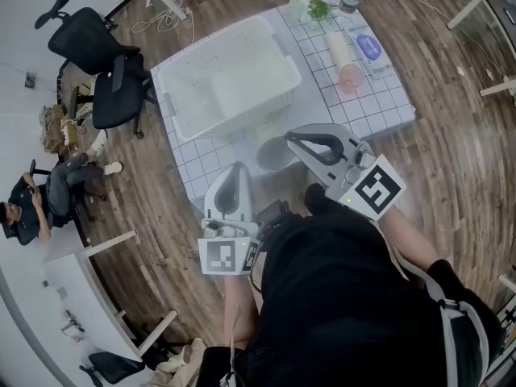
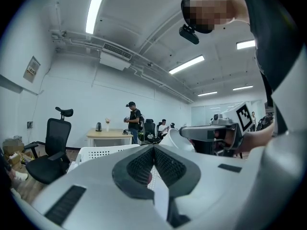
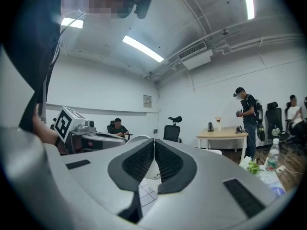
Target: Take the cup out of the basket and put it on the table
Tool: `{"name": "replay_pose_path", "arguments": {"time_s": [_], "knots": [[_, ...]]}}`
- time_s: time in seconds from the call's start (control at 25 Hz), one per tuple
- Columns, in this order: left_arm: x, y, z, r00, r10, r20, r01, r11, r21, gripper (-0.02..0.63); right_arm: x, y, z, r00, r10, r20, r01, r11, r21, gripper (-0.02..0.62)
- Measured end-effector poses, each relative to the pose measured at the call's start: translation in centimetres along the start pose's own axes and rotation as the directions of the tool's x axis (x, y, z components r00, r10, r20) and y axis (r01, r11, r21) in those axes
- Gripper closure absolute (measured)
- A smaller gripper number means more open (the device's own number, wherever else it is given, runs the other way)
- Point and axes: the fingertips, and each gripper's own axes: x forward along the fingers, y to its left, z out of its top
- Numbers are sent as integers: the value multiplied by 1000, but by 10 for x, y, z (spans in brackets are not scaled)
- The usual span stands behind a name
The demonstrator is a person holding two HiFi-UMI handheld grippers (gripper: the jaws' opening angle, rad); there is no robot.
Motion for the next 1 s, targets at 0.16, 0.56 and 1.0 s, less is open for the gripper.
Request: {"name": "replay_pose_path", "arguments": {"time_s": [0.16, 0.56, 1.0], "knots": [[-21, -2, 0, 1000, -30, 3, 30, 1000, 3, 597, 1, 22, -1, 1000, -14, -5, 14, 1000, 23, 571], [-90, 7, -8, 998, -60, 18, 60, 998, -3, 597, -4, 98, -9, 999, -27, -21, 28, 998, 50, 571], [-149, -2, -17, 992, -125, 32, 125, 992, -14, 597, -29, 158, -21, 992, -97, -75, 101, 993, 52, 571]]}}
